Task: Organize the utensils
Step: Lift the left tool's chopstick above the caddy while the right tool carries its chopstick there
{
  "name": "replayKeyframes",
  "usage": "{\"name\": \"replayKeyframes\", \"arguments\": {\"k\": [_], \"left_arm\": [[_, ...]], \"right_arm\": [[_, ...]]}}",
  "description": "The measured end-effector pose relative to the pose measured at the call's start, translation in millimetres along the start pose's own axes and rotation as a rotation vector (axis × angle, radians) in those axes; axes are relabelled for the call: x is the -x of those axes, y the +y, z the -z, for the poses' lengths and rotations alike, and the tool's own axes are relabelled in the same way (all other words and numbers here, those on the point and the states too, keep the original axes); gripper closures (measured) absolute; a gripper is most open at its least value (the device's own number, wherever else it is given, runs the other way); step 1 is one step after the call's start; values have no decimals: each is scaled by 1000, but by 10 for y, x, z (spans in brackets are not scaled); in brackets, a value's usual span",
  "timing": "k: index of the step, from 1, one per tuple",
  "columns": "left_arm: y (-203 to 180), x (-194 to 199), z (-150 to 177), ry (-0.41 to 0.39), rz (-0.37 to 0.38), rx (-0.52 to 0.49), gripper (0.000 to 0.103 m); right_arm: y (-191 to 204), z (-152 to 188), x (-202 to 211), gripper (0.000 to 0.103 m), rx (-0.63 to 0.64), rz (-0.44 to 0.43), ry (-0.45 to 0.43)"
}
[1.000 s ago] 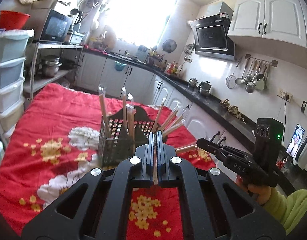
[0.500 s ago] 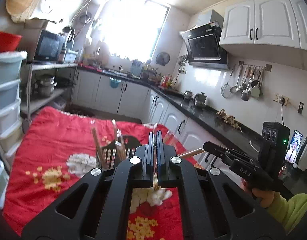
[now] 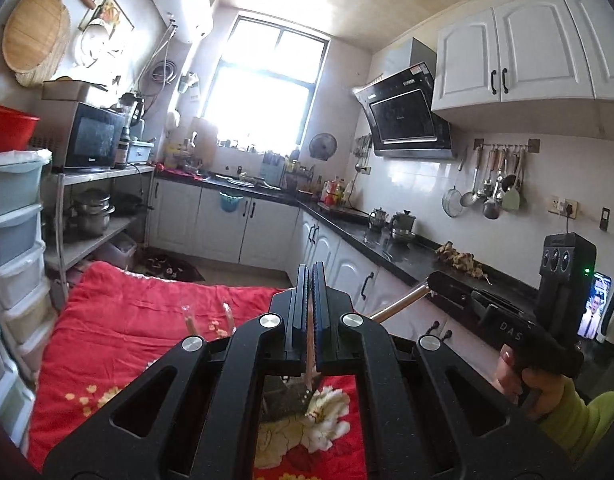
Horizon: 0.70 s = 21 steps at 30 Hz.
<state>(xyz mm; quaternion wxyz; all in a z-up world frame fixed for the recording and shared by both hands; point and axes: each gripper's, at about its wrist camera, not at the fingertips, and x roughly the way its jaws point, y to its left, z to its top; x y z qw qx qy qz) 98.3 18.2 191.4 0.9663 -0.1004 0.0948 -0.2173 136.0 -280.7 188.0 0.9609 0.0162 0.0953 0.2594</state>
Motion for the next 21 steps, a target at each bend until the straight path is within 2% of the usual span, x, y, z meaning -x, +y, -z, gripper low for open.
{"name": "replayKeyframes", "arguments": {"k": [11, 21], "left_arm": [[13, -243, -205, -20, -14, 1, 103], [52, -586, -233, -8, -24, 38, 103]], "right_arm": [[-89, -200, -170, 102, -8, 23, -10], [-192, -309, -304, 102, -1, 52, -10]]}}
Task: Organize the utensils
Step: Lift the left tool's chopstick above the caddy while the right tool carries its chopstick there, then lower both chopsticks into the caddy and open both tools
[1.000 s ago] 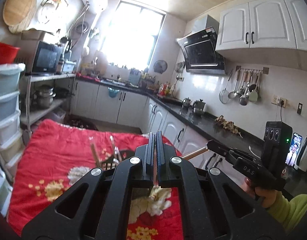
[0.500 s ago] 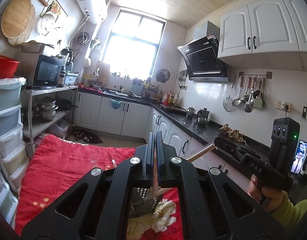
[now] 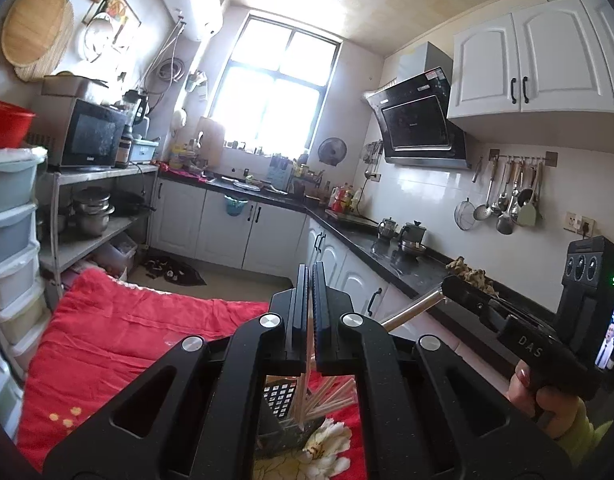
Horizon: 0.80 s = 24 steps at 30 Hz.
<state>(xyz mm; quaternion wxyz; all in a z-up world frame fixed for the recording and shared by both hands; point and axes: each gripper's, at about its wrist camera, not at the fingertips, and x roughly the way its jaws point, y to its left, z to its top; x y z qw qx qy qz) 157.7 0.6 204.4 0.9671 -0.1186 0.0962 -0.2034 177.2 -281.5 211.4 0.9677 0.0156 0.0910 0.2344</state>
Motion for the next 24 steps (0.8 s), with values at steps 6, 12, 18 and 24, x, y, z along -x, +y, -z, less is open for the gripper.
{"name": "replayKeyframes", "arguments": {"k": [6, 12, 18, 24], "left_arm": [[9, -172, 29, 10, -3, 15, 103], [17, -307, 100, 20, -16, 11, 103], [50, -428, 203, 35, -30, 0, 103], [42, -510, 300, 49, -32, -16, 103]], "right_arm": [[-57, 27, -85, 102, 0, 12, 16], [-98, 71, -129, 102, 2, 30, 30], [-146, 139, -152, 102, 17, 49, 48], [-167, 236, -199, 102, 40, 65, 81]]}}
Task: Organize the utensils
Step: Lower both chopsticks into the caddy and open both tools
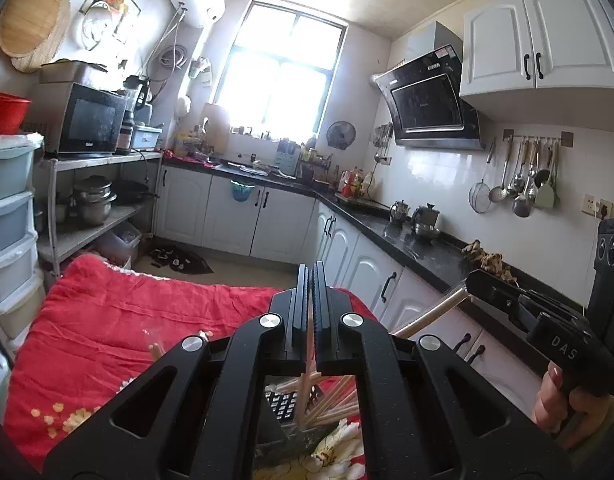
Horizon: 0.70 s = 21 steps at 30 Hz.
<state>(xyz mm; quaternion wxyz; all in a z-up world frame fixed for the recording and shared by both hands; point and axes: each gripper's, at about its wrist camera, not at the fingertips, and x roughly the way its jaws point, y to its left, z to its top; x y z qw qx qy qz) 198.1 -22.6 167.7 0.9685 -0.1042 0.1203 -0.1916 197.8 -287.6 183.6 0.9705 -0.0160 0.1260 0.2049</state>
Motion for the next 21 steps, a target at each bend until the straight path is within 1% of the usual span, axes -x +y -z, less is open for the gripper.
{"name": "replayKeyframes", "arguments": {"k": [12, 21], "left_arm": [[25, -115, 146, 39, 3, -8, 102], [61, -245, 291, 96, -3, -7, 102]], "right_arm": [[-38, 151, -191, 102, 23, 52, 62], [21, 266, -457, 102, 34, 42, 132]]}}
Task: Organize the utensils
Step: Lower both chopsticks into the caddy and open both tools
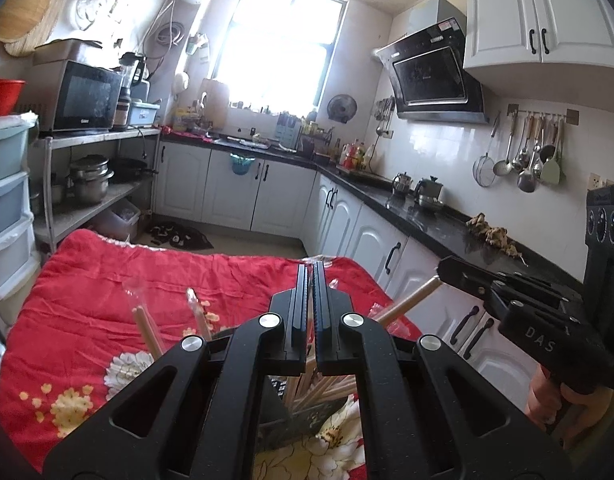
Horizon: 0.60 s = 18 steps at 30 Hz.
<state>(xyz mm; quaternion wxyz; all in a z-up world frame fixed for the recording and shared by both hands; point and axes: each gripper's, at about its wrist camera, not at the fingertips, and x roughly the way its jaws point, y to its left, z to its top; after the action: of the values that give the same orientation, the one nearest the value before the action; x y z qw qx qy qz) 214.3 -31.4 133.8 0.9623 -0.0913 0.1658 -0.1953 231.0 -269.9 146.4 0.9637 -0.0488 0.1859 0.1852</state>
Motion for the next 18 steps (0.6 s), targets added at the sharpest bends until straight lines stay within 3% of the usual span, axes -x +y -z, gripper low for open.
{"name": "replayKeyframes", "arguments": {"k": [10, 13, 14, 18], "left_arm": [[39, -54, 92, 45, -5, -6, 102], [68, -66, 122, 58, -7, -1, 99], [73, -61, 129, 61, -8, 2, 93], [113, -31, 143, 68, -5, 19, 74]], "right_arm": [[12, 97, -246, 101, -66, -78, 57], [14, 120, -246, 87, -77, -91, 54], [6, 125, -231, 78, -86, -95, 49], [-46, 115, -133, 76, -107, -98, 22]]}}
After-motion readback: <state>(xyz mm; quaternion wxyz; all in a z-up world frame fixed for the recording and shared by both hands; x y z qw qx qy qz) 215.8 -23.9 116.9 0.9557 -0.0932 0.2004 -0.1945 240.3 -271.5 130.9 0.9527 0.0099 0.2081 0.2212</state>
